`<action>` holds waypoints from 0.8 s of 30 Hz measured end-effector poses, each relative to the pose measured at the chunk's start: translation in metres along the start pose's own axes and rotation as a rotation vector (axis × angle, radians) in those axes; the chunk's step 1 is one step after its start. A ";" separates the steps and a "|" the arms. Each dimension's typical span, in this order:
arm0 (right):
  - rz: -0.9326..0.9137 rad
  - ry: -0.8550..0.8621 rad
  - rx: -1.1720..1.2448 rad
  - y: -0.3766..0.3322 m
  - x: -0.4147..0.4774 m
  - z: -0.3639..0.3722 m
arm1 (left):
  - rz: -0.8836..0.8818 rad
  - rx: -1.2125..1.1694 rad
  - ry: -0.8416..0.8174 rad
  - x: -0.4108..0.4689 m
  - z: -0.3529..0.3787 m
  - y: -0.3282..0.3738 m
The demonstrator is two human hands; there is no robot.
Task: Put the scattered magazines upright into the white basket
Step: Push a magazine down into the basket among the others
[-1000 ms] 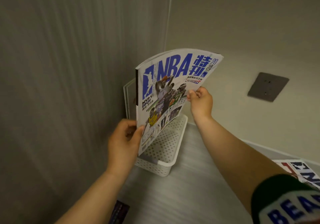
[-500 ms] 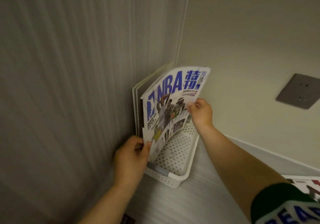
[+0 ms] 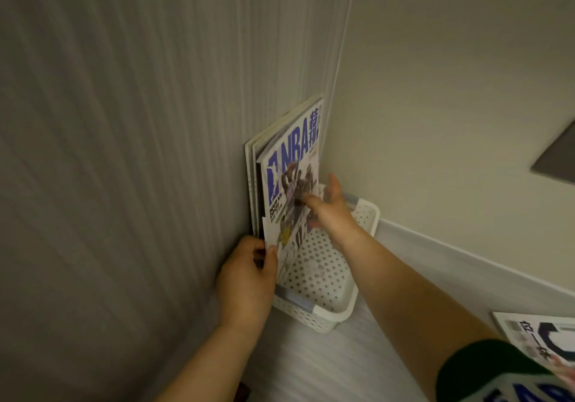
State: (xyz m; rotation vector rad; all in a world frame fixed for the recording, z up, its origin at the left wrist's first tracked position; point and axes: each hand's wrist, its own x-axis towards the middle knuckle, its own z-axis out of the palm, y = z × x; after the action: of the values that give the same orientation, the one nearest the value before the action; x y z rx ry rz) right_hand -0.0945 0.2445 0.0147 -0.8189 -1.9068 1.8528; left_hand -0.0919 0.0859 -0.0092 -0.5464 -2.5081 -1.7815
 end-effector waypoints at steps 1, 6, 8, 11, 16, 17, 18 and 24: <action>0.003 -0.065 -0.014 -0.001 -0.003 0.004 | 0.000 0.010 0.003 0.000 0.000 0.000; 0.012 -0.184 -0.016 -0.001 -0.015 0.019 | 0.032 -0.030 -0.010 -0.013 -0.002 -0.003; 0.009 -0.187 -0.007 -0.002 -0.015 0.020 | 0.163 0.014 -0.011 -0.020 -0.003 -0.006; 0.002 -0.183 0.001 -0.001 -0.017 0.022 | 0.285 0.093 -0.154 -0.023 -0.002 -0.007; -0.027 -0.182 0.015 -0.003 -0.015 0.027 | 0.267 0.098 -0.190 -0.011 -0.005 -0.005; -0.028 -0.180 0.016 -0.004 -0.014 0.028 | 0.267 0.104 -0.194 -0.011 -0.005 -0.004; -0.026 -0.178 0.020 -0.004 -0.013 0.028 | 0.267 0.107 -0.199 -0.010 -0.004 -0.004; -0.030 -0.186 -0.022 -0.002 -0.016 0.026 | 0.285 0.140 -0.196 -0.015 -0.002 -0.011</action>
State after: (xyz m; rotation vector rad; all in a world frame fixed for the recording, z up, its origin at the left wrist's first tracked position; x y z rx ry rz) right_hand -0.0988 0.2149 0.0171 -0.6408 -2.0416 1.9525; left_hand -0.0810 0.0766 -0.0215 -1.0544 -2.4910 -1.5053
